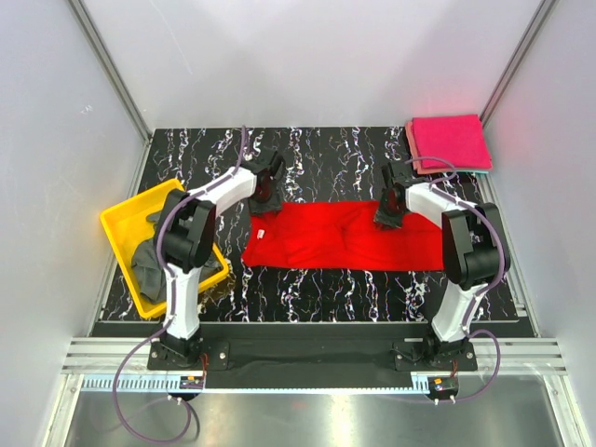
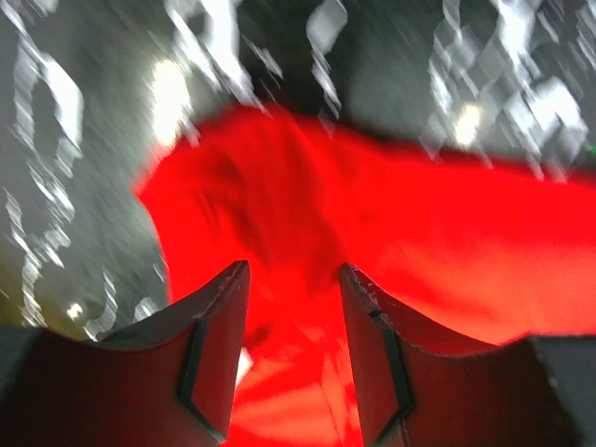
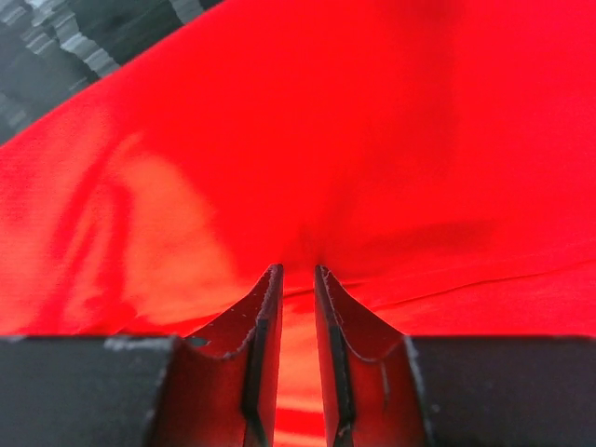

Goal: Fold and stack the t-shirts
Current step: Fold the tshirt

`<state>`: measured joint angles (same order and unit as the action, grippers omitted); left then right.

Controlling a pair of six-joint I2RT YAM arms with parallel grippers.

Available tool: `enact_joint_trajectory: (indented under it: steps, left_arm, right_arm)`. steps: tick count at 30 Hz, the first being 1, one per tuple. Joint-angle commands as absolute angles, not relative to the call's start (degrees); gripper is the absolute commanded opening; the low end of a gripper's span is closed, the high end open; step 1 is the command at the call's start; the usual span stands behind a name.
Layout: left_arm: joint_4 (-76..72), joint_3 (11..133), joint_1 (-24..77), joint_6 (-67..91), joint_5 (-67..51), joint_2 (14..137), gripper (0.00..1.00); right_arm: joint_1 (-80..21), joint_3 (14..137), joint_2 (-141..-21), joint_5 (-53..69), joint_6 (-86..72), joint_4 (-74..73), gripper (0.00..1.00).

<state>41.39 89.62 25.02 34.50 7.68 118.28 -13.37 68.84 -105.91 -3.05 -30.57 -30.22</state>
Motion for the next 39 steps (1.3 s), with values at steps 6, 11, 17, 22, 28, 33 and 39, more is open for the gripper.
enact_joint_trajectory:
  steps: [6,11,17,22,28,33,39]
  left_arm:
    - [46.3,107.7,19.6,34.4,9.1,131.1,0.49]
    - [49.7,121.4,17.4,34.5,5.2,140.8,0.50]
    - [34.7,129.7,14.0,35.9,-8.2,144.8,0.49]
    - [17.1,121.0,11.4,43.1,-19.7,135.6,0.49]
    - [19.2,109.0,13.3,41.6,-17.2,120.6,0.50]
    - [28.1,96.6,19.1,38.1,-0.9,110.9,0.50]
    - [32.3,91.8,27.5,41.3,6.1,110.4,0.47]
  right_arm:
    - [-11.3,64.8,-103.3,-6.8,-32.8,-26.1,0.27]
    - [-11.3,62.8,-102.6,-6.5,-37.3,-23.6,0.28]
    - [-11.3,59.3,-100.7,2.4,-42.6,-16.5,0.31]
    - [-11.3,65.4,-98.4,4.7,-36.8,-21.0,0.36]
    - [-11.2,66.8,-92.9,5.3,-34.3,-26.8,0.40]
    - [-11.3,65.4,-87.2,7.9,-34.5,-27.8,0.42]
    - [-11.3,64.3,-82.4,9.6,-33.9,-28.9,0.44]
